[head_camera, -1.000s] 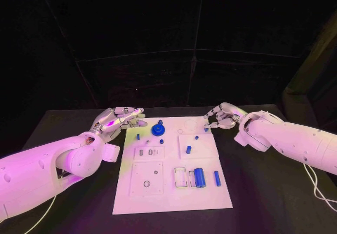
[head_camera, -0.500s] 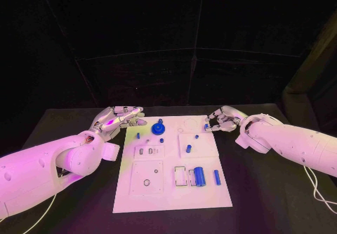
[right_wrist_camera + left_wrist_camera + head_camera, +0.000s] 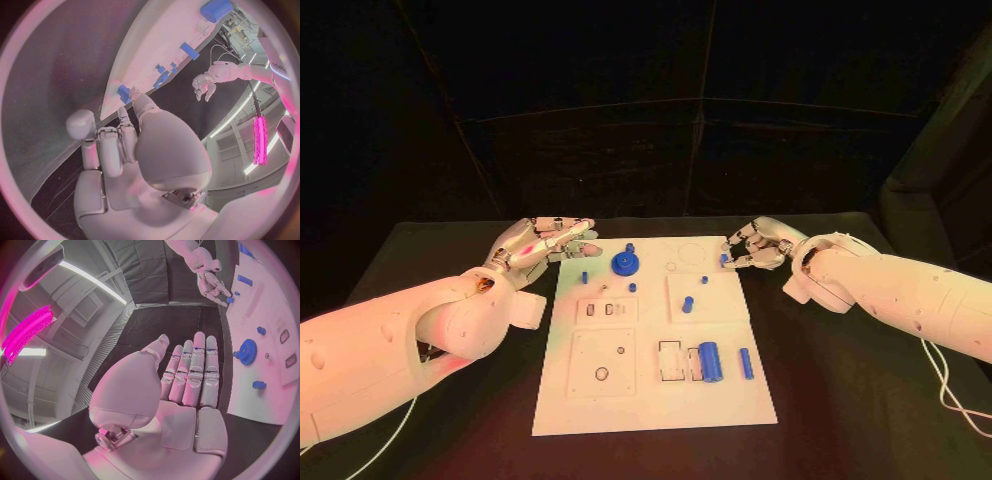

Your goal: Assemble the parts on the task board

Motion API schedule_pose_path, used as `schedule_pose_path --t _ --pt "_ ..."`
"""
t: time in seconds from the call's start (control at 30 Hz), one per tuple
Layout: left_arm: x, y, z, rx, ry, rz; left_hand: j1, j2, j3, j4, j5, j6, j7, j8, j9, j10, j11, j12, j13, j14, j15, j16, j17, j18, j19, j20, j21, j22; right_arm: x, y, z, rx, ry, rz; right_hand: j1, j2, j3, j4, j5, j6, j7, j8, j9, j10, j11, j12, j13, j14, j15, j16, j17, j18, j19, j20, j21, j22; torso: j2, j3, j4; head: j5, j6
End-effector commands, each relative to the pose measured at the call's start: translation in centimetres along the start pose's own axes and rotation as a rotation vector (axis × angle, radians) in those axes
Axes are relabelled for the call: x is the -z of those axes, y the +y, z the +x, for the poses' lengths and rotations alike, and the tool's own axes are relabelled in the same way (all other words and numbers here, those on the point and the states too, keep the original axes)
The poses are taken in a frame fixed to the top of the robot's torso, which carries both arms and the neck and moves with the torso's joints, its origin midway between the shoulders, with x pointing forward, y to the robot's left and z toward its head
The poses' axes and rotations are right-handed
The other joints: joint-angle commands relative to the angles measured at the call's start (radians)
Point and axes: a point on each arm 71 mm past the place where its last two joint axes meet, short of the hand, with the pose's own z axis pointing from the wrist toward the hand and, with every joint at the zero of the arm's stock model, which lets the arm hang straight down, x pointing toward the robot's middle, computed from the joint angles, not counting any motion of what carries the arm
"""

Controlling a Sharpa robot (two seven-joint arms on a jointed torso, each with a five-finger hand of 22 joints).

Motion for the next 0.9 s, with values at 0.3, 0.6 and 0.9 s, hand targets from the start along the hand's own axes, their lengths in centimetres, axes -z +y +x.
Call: schedule_pose_path --t 0.3,0.6,0.9 --pt "-0.04 -0.14 0.11 0.002 0.012 0.01 0.002 0.005 0.0 -0.005 -0.005 0.001 -0.003 -0.004 0.0 0.002 -0.003 -0.005 0.0 0.0 0.001 -0.005 0.002 0.014 -0.003 0.0 -0.004 -0.001 -0.13 0.13 0.46 0.014 0.033 -0.011 0.0 0.015 0.012 -0.019 -0.01 0.031 -0.006 0.012 0.001 0.007 -0.01 0.009 0.108 0.076 -0.01 0.0 0.137 -0.002 0.003 -0.009 0.003 0.008 0.0 0.0004 -0.0004 0.0 -0.003" --pt "-0.03 -0.14 0.06 0.001 0.011 0.01 0.002 0.005 0.0 -0.006 -0.005 0.001 -0.003 -0.004 0.0 0.002 -0.003 -0.005 0.0 0.0 0.001 -0.006 0.002 0.014 -0.004 0.0 -0.005 -0.002 -0.24 0.18 0.7 0.018 0.039 -0.009 -0.001 0.015 0.012 -0.019 -0.011 0.033 -0.006 0.012 0.0 0.008 -0.01 0.01 0.109 0.077 -0.01 0.0 0.138 -0.002 0.004 -0.009 0.004 0.009 0.0 0.0007 -0.0001 -0.001 -0.003" --pt "-0.04 -0.14 0.04 0.001 0.011 0.01 0.002 0.005 0.0 -0.006 -0.005 0.001 -0.003 -0.004 0.0 0.002 -0.003 -0.005 0.0 0.0 0.001 -0.006 0.002 0.014 -0.004 0.0 -0.005 -0.002 -0.32 0.17 0.64 0.034 0.022 -0.011 -0.007 0.05 0.044 -0.027 -0.042 0.082 -0.021 0.026 0.002 0.016 -0.023 0.02 0.118 0.079 -0.019 0.003 0.146 -0.005 0.013 -0.016 0.011 0.024 -0.001 0.0009 -0.0003 -0.001 -0.004"
